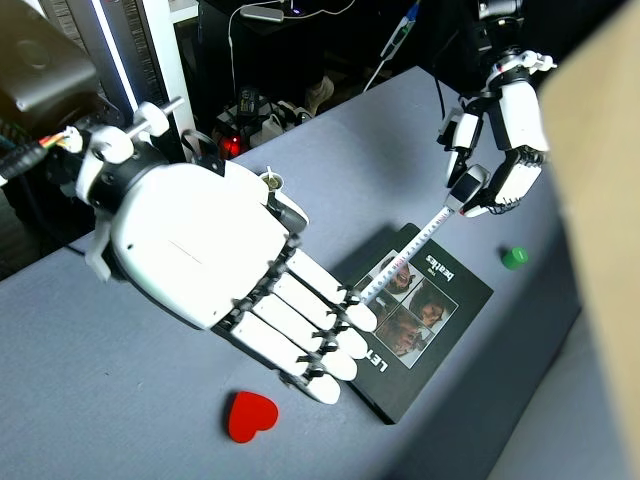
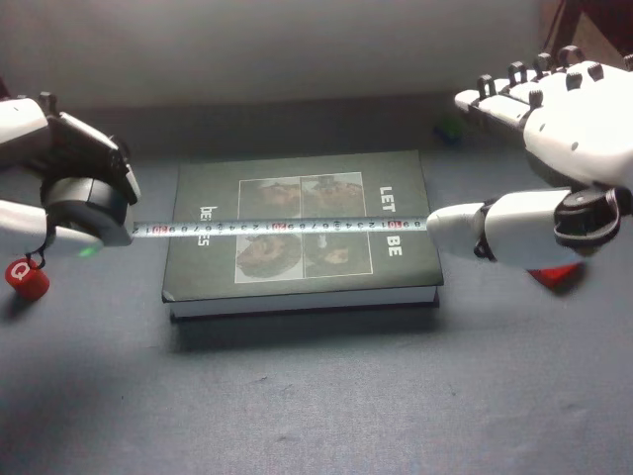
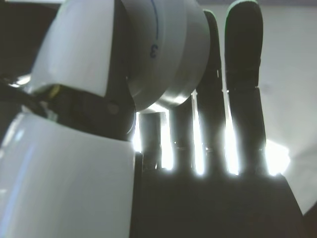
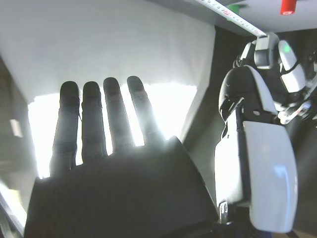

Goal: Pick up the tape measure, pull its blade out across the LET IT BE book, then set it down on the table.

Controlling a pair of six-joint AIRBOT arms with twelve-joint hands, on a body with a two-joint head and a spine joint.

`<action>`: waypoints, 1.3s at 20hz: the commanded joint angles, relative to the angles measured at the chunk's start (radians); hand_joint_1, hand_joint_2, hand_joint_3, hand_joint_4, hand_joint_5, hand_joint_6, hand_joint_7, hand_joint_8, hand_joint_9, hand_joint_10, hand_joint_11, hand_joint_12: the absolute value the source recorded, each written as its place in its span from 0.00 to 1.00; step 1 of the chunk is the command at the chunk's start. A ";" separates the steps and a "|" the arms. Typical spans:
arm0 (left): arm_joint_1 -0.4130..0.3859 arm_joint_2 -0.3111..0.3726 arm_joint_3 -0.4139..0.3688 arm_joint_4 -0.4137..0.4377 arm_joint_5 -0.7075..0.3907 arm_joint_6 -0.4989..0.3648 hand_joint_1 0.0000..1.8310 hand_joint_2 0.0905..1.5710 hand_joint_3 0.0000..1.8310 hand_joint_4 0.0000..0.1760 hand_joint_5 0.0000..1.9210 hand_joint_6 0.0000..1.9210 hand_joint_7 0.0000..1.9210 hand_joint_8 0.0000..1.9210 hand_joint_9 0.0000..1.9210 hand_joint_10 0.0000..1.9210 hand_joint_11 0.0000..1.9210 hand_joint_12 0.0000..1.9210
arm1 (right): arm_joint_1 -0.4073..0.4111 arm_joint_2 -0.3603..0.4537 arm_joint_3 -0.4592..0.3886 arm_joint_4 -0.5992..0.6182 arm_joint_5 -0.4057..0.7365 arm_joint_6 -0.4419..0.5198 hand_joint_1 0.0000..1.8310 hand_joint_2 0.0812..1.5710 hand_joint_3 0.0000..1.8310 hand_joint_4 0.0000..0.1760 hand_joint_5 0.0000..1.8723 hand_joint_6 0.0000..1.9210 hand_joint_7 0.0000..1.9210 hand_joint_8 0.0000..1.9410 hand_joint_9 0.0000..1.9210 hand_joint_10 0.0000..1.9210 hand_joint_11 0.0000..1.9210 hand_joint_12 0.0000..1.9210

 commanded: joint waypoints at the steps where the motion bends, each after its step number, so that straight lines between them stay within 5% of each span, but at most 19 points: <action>1: 0.002 -0.005 0.014 -0.034 -0.130 -0.014 0.75 0.69 0.00 0.00 0.50 0.43 0.52 0.50 0.48 0.67 0.46 0.60 | -0.003 0.004 -0.011 -0.072 0.007 0.012 0.00 0.66 0.00 0.09 0.00 0.00 0.00 0.00 0.00 0.00 0.00 0.17; 26: 0.202 -0.127 0.226 -0.132 -0.270 -0.045 0.75 0.70 0.00 0.00 0.47 0.48 0.50 0.52 0.48 0.67 0.45 0.61 | -0.050 -0.001 -0.028 -0.212 0.002 0.095 0.00 0.67 0.00 0.03 0.00 0.00 0.00 0.00 0.00 0.00 0.00 0.21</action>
